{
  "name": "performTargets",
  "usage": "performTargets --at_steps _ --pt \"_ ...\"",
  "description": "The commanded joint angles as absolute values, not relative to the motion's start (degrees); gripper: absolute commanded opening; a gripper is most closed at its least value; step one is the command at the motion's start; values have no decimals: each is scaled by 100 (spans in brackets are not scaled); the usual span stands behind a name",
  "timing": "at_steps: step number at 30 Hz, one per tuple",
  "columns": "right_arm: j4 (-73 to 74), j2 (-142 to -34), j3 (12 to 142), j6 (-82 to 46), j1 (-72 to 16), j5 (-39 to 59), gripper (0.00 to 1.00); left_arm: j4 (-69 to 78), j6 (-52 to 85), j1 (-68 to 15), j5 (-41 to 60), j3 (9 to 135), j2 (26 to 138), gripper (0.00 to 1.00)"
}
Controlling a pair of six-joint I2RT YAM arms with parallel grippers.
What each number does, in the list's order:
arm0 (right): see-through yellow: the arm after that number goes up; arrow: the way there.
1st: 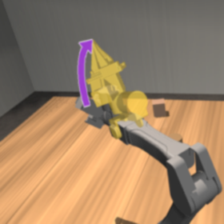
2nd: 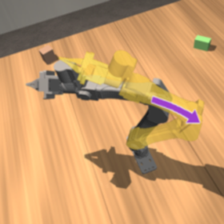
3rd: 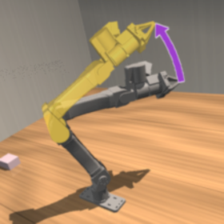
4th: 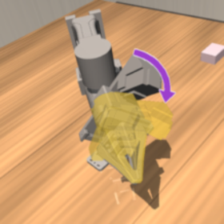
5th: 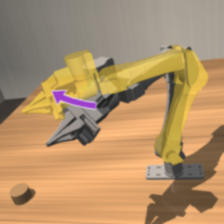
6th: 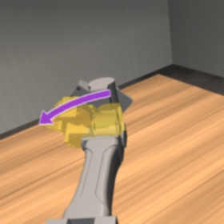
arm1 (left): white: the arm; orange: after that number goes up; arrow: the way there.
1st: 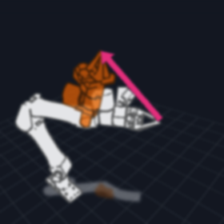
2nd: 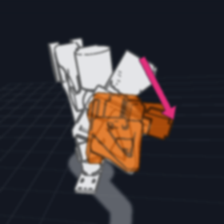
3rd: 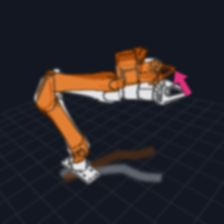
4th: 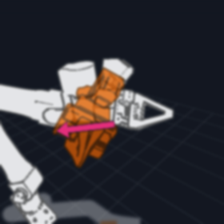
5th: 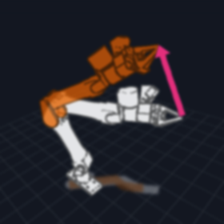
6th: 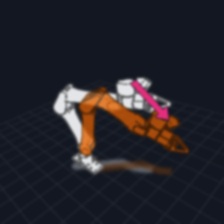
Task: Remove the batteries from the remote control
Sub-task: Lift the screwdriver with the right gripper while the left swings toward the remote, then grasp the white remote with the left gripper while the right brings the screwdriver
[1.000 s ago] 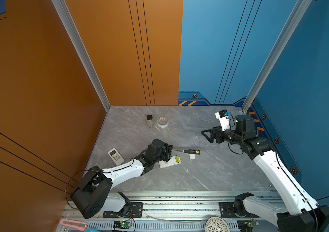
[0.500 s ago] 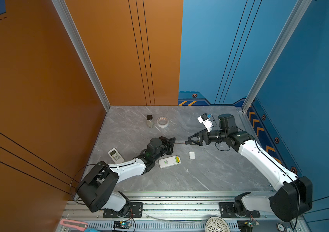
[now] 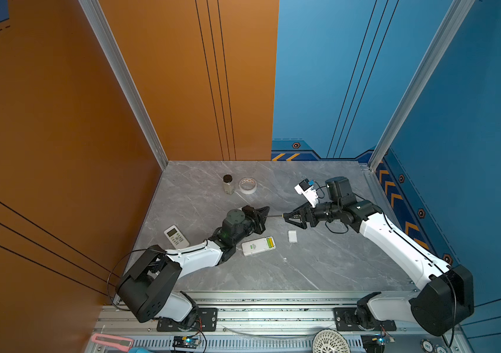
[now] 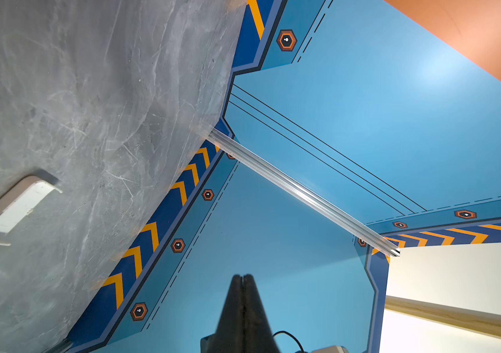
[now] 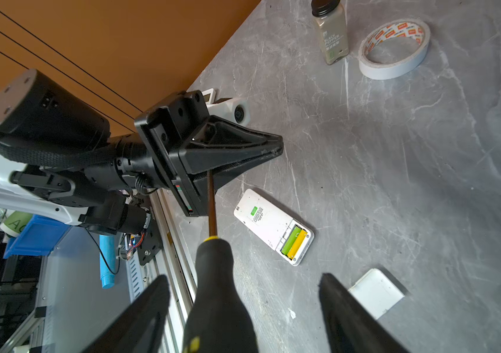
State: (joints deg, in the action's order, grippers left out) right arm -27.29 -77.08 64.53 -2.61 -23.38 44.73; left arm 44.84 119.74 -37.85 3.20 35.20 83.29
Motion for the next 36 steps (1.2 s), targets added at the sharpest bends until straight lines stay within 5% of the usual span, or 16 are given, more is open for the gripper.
performTargets --at_steps 1,4,8,13,15,18,22,30,36 --pt "-2643 -7839 6559 -211 -2382 4386 57 4793 13873 -3855 401 3536 8400 0" --pt "-2642 -7809 6579 -236 -2417 4414 41 4912 13841 -3897 442 3566 8491 0" --pt "-2729 -7687 6587 -256 -2469 4433 34 4982 13792 -4009 469 3604 8608 0" --pt "-3189 -7553 6719 -227 -2552 4295 8 5201 13627 -4025 564 3576 8783 2" --pt "-3335 -7454 6742 -332 -2574 4108 1 5322 13510 -3996 533 3530 8784 34" --pt "-3437 -7197 6641 -791 -2627 3588 0 5110 13155 -3803 747 3487 8613 69" --pt "-3771 -6832 6583 -1827 -2650 2887 0 3368 12134 -3288 1187 3367 7762 97" --pt "-4627 -6263 6557 -2764 -2962 1703 0 -720 8961 -2022 1209 3909 5927 98" --pt "-5632 -6638 7080 -3103 -3343 1429 0 -3265 4244 -1907 1010 5578 6222 98"
